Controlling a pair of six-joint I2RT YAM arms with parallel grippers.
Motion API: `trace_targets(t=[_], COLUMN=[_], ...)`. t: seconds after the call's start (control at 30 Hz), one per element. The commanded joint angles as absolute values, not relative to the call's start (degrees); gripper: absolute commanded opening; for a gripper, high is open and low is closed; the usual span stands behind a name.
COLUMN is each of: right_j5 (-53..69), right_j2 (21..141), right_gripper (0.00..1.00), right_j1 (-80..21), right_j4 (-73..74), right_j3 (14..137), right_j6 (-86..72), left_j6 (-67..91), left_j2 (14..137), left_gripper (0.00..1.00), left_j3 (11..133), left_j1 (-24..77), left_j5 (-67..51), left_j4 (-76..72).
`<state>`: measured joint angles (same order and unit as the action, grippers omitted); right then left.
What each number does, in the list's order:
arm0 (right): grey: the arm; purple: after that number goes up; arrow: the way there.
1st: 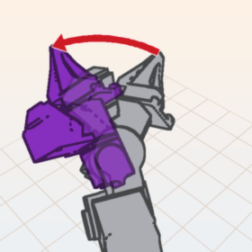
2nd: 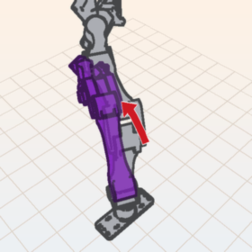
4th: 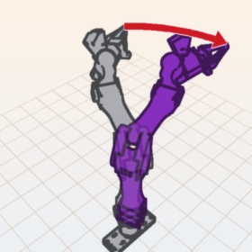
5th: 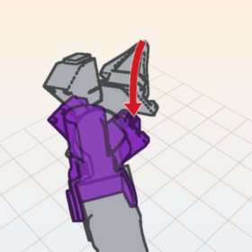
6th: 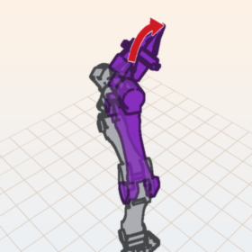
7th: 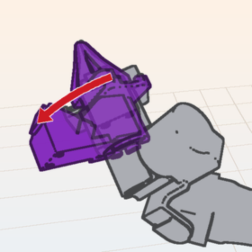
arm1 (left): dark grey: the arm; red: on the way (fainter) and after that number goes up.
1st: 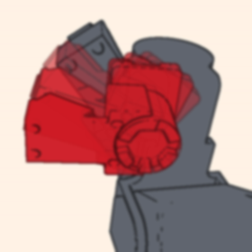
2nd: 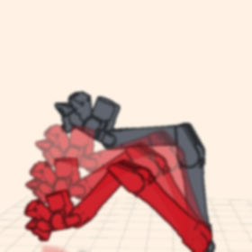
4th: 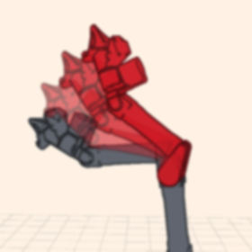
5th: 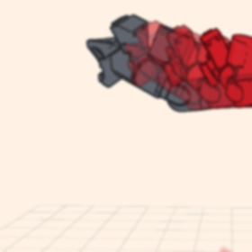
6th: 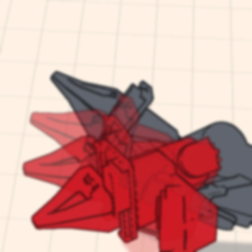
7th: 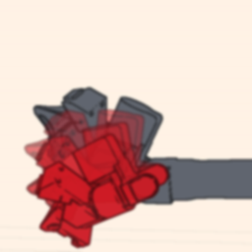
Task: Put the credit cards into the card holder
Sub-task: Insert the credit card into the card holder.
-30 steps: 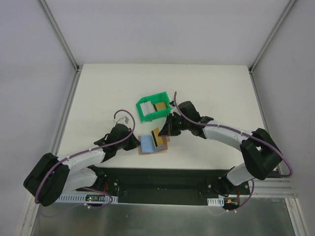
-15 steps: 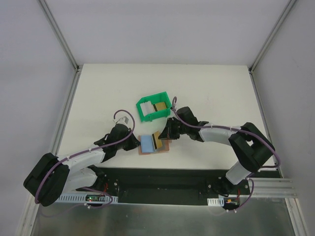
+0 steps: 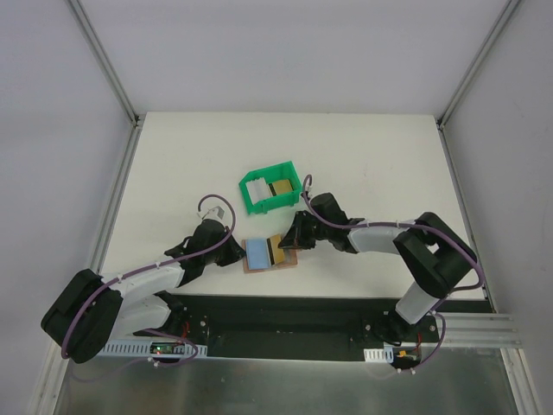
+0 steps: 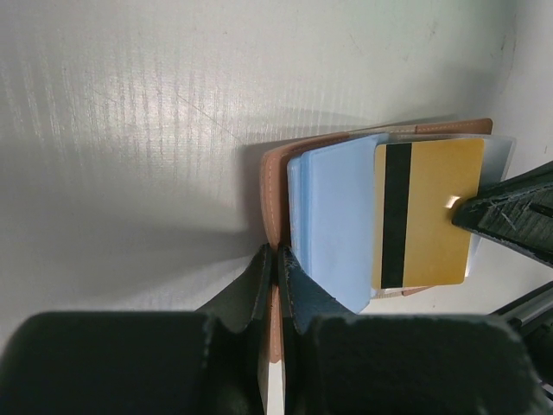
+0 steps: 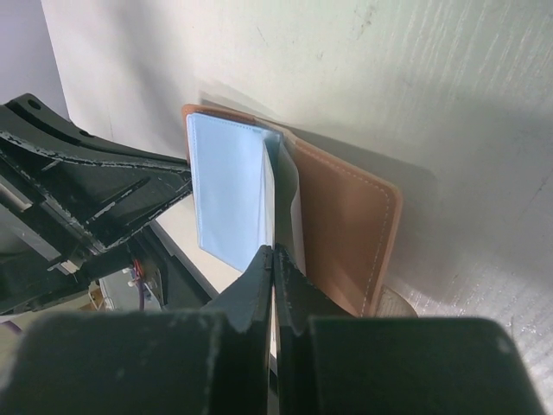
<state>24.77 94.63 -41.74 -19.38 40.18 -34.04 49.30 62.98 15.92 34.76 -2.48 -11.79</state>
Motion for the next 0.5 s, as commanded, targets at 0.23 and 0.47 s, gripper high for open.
trace_targets(t=[0.23,0.47], right_j5=[24.52,24.61], right_j2=[96.85,98.70], right_gripper=[0.00,0.00], right_j1=[-42.01,-42.98], right_j4=[-24.78,-26.72], right_j3=[37.53,37.35], right_j6=[-37.44,-38.32], left_j6=[50.27,50.10], left_j2=[62.75,63.19], left_gripper=[0.00,0.00], left_j3=[14.15,14.24], left_j1=[34.28,34.28], left_j5=[-1.58,-1.93], left_j4=[-12.39,-13.01])
